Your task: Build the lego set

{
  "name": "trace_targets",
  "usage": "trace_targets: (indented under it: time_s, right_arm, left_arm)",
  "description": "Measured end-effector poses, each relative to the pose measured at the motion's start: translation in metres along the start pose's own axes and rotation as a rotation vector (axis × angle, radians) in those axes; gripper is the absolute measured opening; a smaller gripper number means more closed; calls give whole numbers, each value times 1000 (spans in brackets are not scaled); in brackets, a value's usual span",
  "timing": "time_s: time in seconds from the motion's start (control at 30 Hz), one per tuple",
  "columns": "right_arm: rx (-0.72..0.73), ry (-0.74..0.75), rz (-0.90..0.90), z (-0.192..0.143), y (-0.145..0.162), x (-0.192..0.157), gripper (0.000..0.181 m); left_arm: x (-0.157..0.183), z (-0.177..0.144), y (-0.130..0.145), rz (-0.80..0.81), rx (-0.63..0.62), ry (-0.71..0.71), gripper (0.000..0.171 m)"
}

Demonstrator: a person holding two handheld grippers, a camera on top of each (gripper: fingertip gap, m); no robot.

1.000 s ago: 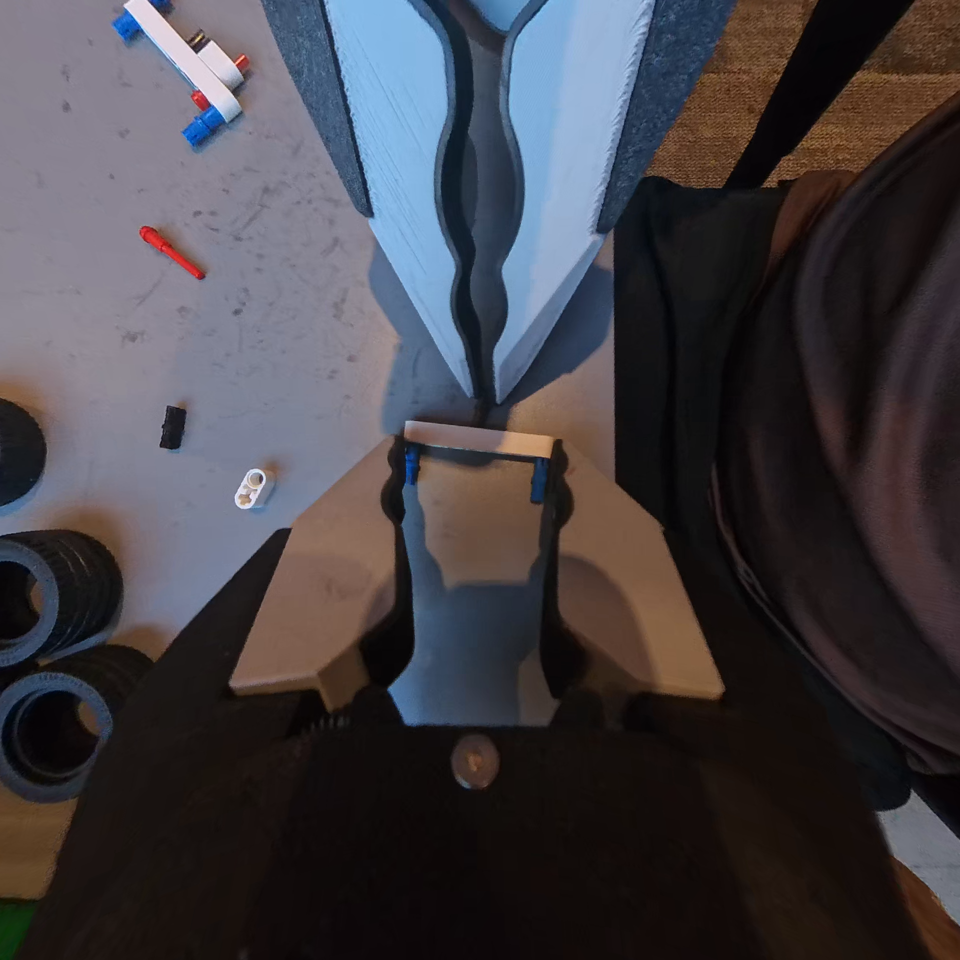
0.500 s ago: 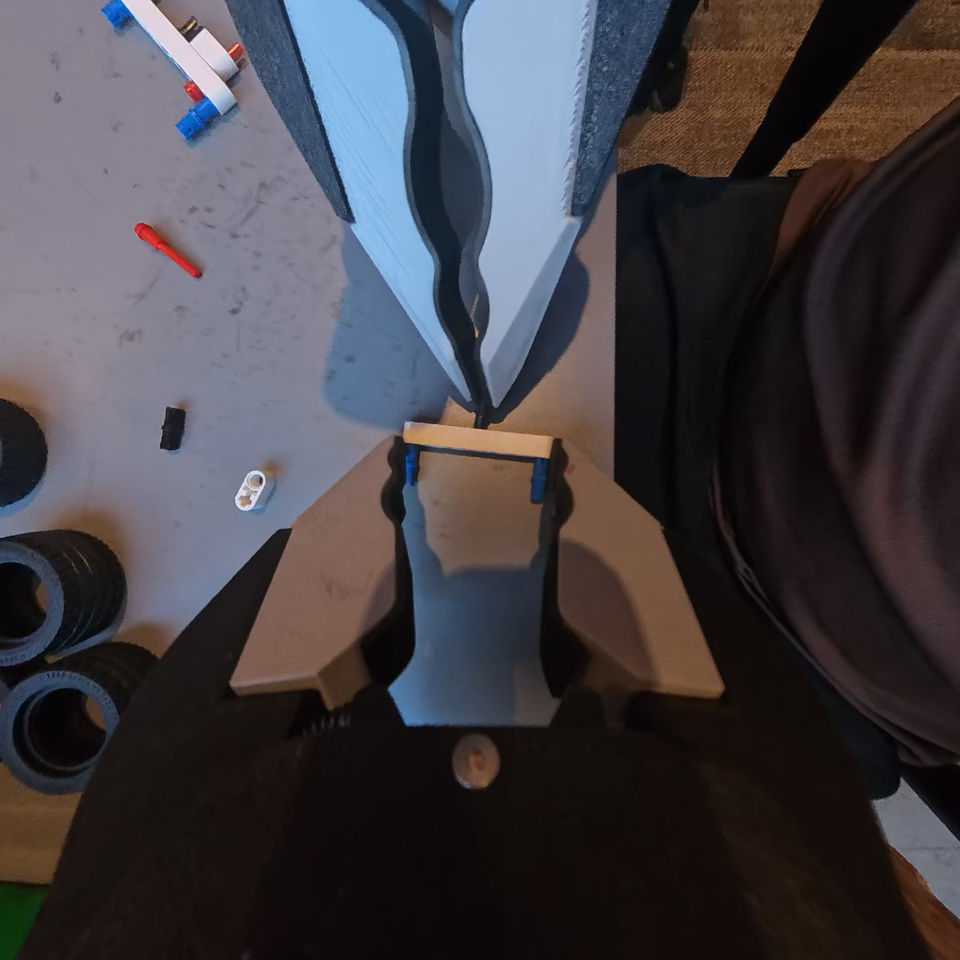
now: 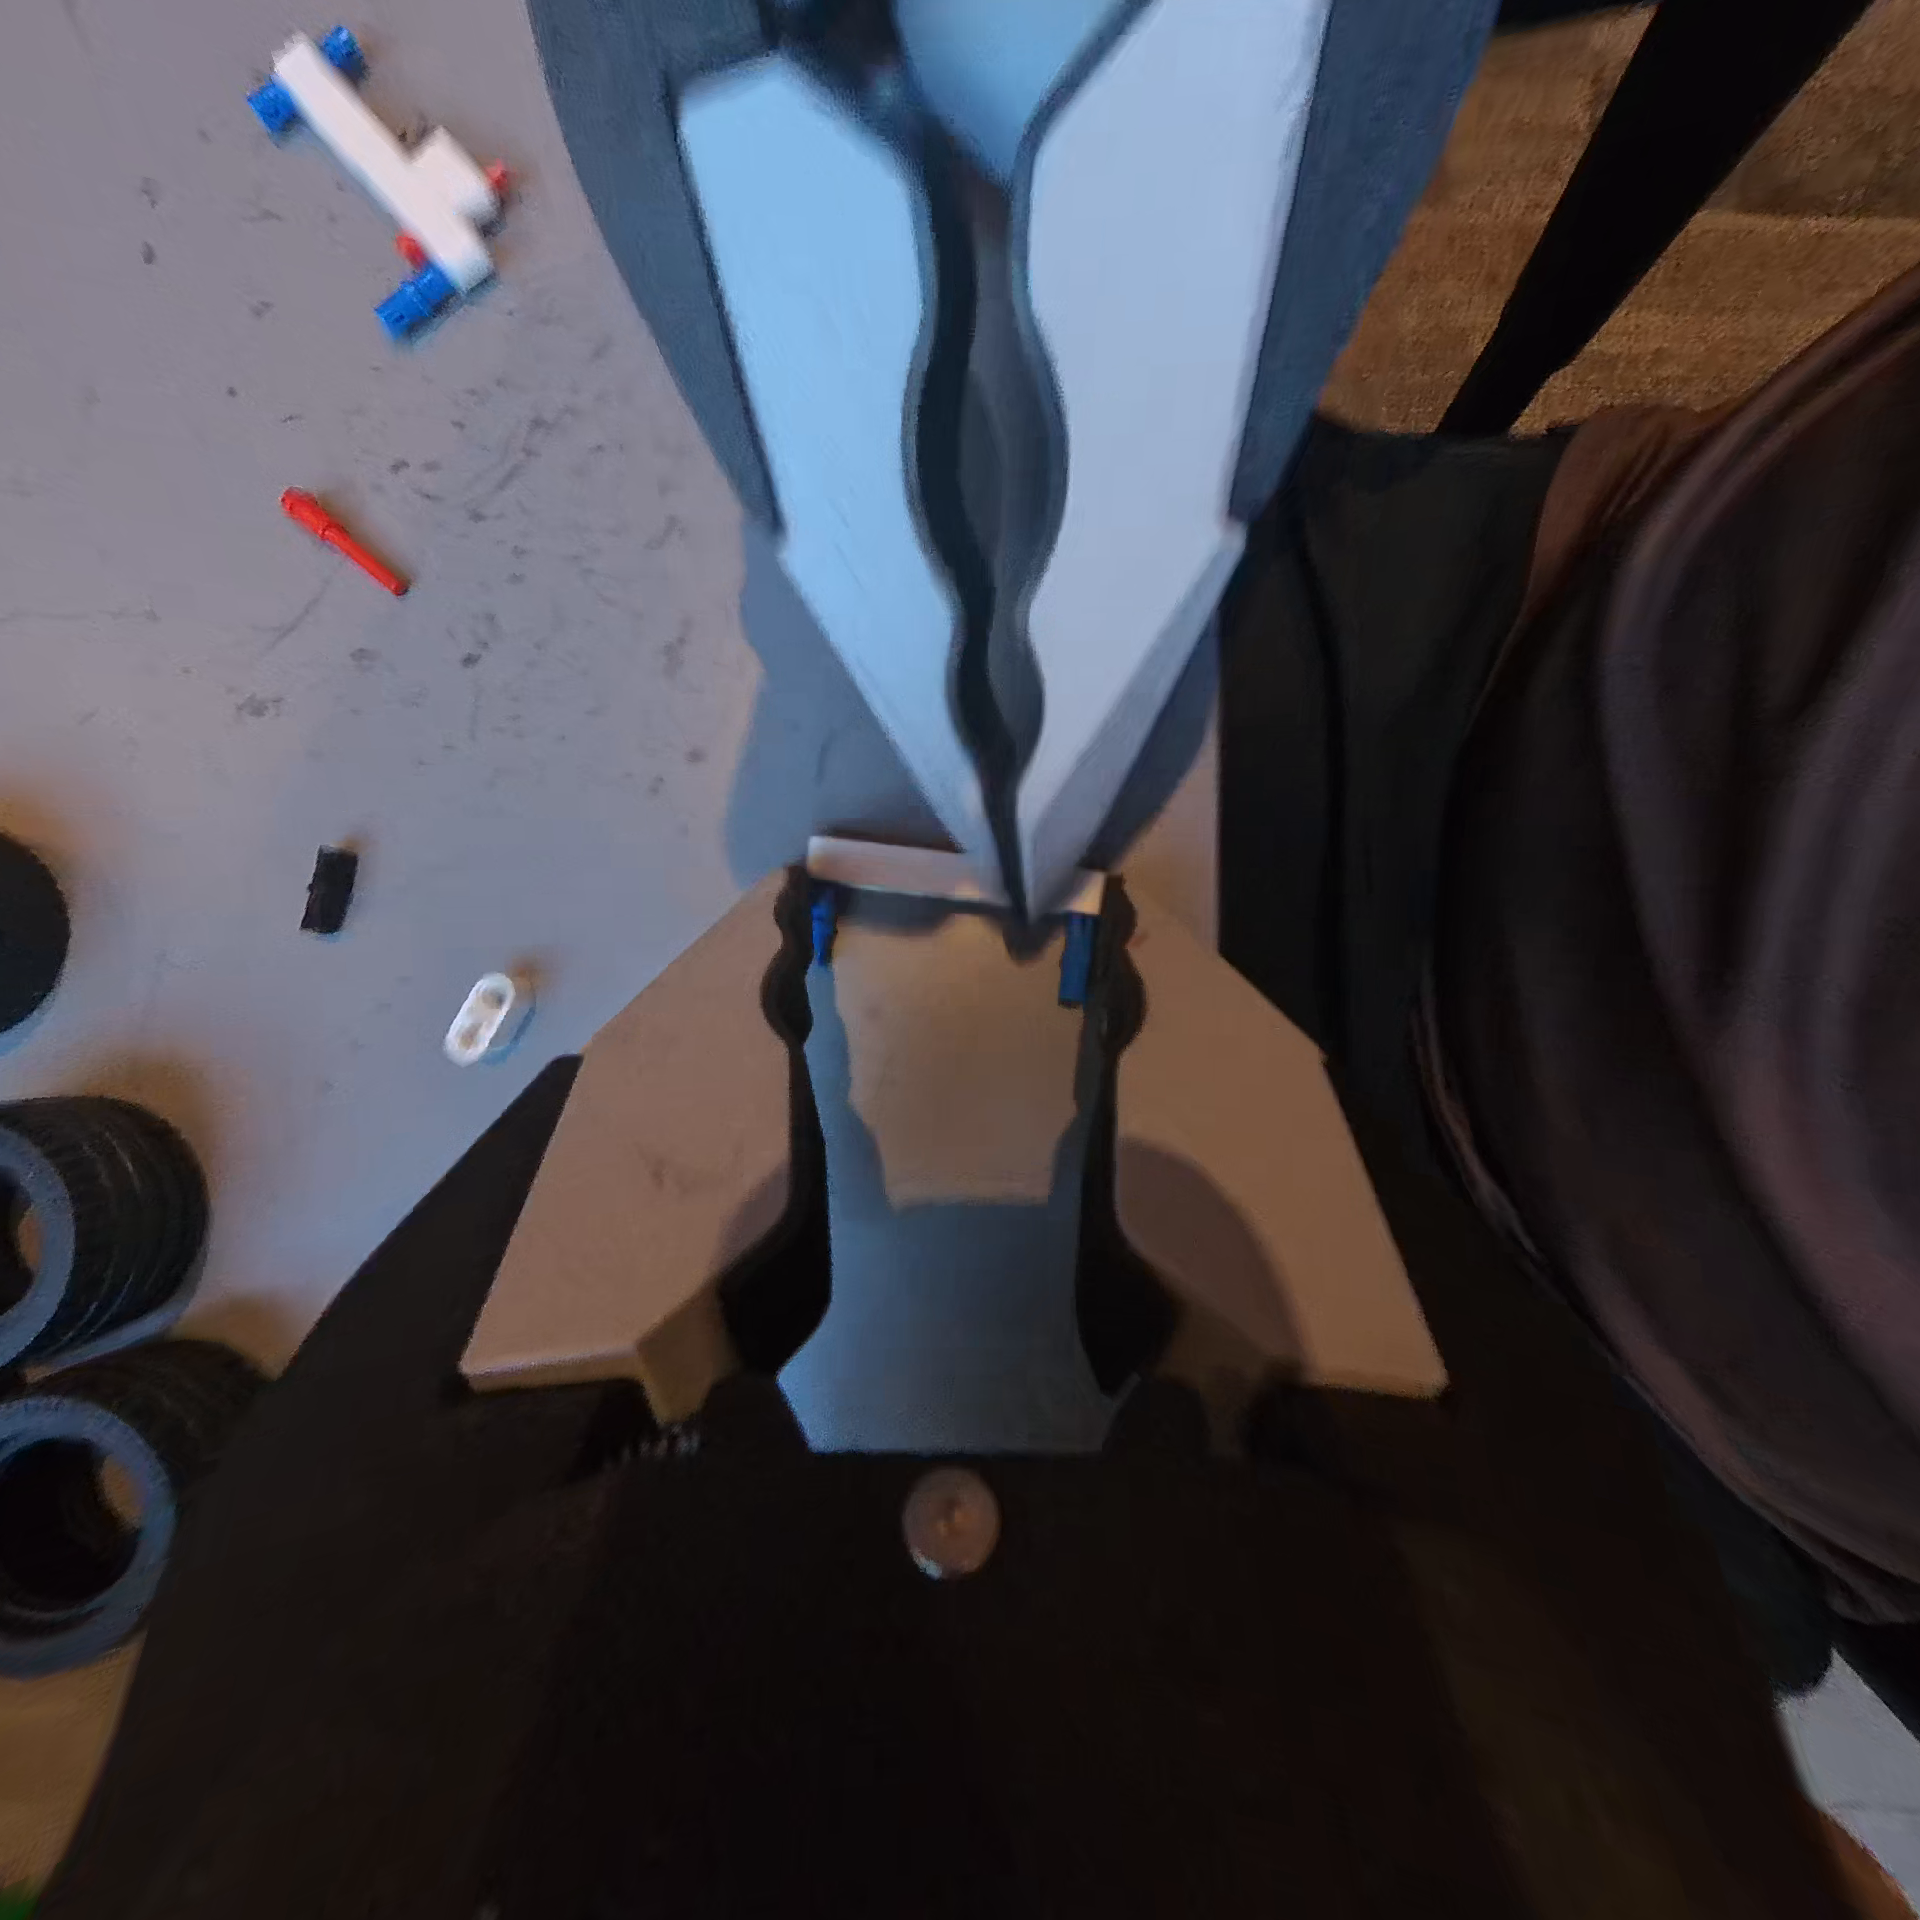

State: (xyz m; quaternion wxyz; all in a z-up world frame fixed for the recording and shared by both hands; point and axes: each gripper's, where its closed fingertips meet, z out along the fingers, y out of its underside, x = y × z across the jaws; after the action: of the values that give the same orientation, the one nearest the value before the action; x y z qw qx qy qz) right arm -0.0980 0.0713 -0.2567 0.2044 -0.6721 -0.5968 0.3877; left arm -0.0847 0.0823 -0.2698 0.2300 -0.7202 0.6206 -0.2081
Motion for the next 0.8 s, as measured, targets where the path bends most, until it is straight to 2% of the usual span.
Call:
trace_targets:
  time_s: [0.03, 0.13, 0.23, 0.4, 0.53, 0.67, 0.8]
  right_arm:
    - [-4, -4, -4, 4, -2, -2, 0]
    - [-44, 76, -21, 6, 4, 9, 0]
    - [46, 61, 55, -7, -4, 18, 0]
    - [119, 149, 87, -28, -7, 45, 0]
    - [167, 159, 61, -52, 1, 37, 1]
    - [179, 180, 50, -61, 2, 41, 7]
    - [175, 157, 24, -59, 3, 34, 8]
  left_arm:
    - [5, 5, -7, 12, 33, 14, 53]
    - [7, 9, -12, 31, 12, 11, 53]
    - [-4, 6, -9, 0, 49, 2, 54]
    - [-7, 6, -9, -7, 62, -7, 54]
    - [-12, 4, -7, -38, 110, -31, 53]
    - [-20, 2, -7, -83, 174, -59, 54]
    - [-21, 0, -1, -107, 161, -98, 74]
